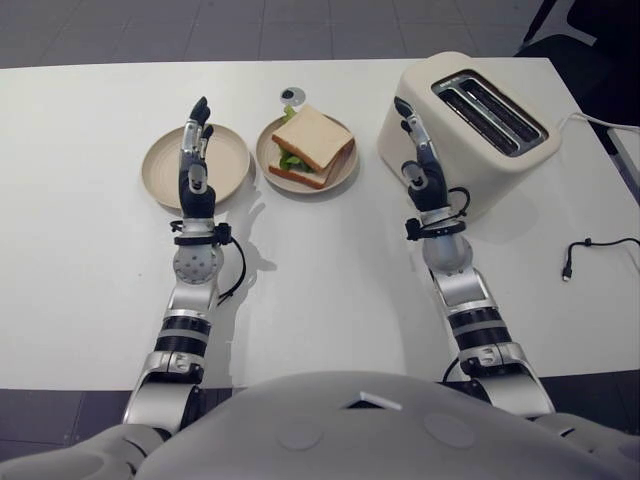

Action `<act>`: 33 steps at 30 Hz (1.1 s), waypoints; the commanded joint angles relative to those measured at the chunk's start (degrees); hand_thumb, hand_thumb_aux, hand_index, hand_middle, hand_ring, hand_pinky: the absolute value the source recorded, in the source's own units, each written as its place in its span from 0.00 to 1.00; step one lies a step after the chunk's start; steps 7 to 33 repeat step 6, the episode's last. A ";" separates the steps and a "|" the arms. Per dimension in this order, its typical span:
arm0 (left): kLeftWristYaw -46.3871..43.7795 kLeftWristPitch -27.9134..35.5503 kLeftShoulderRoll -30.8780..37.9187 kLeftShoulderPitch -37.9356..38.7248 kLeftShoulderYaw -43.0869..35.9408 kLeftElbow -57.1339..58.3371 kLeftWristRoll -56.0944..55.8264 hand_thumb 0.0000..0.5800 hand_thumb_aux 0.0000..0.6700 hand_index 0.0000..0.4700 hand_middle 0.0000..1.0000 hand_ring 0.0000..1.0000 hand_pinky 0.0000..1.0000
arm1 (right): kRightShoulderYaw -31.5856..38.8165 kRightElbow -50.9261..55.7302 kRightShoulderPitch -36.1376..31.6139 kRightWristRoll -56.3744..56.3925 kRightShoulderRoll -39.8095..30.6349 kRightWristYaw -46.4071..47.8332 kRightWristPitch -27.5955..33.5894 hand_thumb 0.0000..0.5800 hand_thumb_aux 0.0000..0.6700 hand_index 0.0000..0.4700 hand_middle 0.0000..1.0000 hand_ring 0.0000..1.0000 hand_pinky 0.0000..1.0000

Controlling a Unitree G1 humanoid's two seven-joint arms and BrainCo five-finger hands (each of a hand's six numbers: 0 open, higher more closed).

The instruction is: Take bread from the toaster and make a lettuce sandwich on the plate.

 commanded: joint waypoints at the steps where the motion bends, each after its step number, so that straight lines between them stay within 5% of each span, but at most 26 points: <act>1: -0.69 0.84 -1.43 -0.27 0.84 1.46 0.54 0.00 0.00 0.00 0.00 0.00 0.00 | 0.38 2.71 -1.56 0.24 1.61 0.05 -0.74 0.00 0.00 0.00 0.00 0.00 0.00; 6: 2.68 3.78 -3.90 -2.85 4.47 8.53 0.34 0.00 0.00 0.00 0.00 0.00 0.00 | -1.05 12.11 -6.97 3.83 5.41 -0.78 -3.84 0.00 0.00 0.00 0.00 0.00 0.00; 33: 2.68 3.78 -3.90 -2.85 4.47 8.53 0.34 0.00 0.00 0.00 0.00 0.00 0.00 | -1.05 12.11 -6.97 3.83 5.41 -0.78 -3.84 0.00 0.00 0.00 0.00 0.00 0.00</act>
